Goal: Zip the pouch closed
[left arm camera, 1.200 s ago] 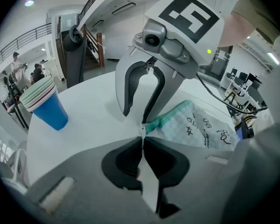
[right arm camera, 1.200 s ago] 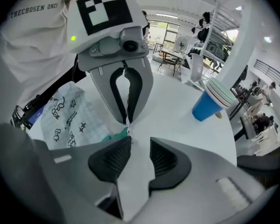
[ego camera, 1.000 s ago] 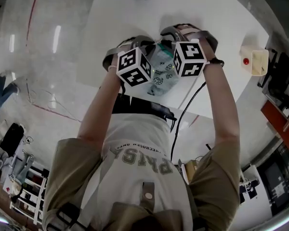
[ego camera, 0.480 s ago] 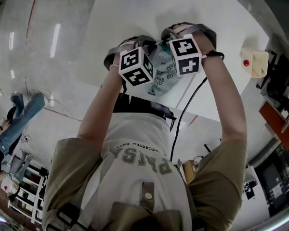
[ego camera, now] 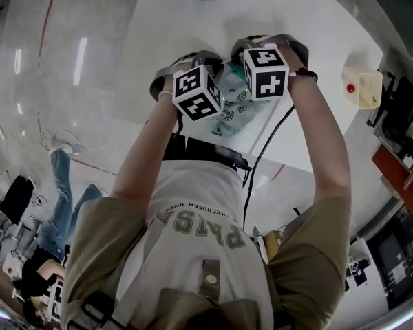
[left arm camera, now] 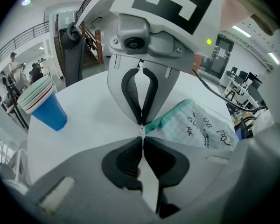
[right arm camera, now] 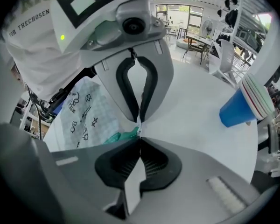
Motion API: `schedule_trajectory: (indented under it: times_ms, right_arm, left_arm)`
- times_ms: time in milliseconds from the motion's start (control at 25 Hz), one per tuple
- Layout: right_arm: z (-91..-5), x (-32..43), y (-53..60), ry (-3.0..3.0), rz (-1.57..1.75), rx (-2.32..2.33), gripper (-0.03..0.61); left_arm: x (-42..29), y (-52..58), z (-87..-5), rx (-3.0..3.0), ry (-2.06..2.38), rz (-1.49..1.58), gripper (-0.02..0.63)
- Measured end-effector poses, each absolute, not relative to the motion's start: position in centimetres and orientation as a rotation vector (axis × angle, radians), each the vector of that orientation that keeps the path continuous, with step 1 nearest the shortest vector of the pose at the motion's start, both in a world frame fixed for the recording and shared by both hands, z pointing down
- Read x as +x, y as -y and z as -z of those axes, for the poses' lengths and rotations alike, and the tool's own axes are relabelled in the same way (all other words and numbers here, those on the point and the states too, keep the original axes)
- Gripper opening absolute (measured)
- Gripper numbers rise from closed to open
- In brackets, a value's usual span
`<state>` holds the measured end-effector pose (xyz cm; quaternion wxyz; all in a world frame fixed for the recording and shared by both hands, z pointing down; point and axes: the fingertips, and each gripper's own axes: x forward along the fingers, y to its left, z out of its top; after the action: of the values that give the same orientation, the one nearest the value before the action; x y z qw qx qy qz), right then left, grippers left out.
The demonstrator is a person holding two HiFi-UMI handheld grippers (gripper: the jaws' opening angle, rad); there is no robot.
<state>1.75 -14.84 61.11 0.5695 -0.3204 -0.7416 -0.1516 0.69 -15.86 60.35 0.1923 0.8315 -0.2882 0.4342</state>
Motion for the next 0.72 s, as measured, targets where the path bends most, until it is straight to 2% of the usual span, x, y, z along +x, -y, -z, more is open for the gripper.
schedule_trajectory:
  times_ms: [720]
  right_arm:
    - [-61.01, 2.04, 15.03, 1.793, 0.252, -0.674, 0.002]
  left_arm:
    - [0.65, 16.09, -60.51, 2.201, 0.801, -1.204, 0.025]
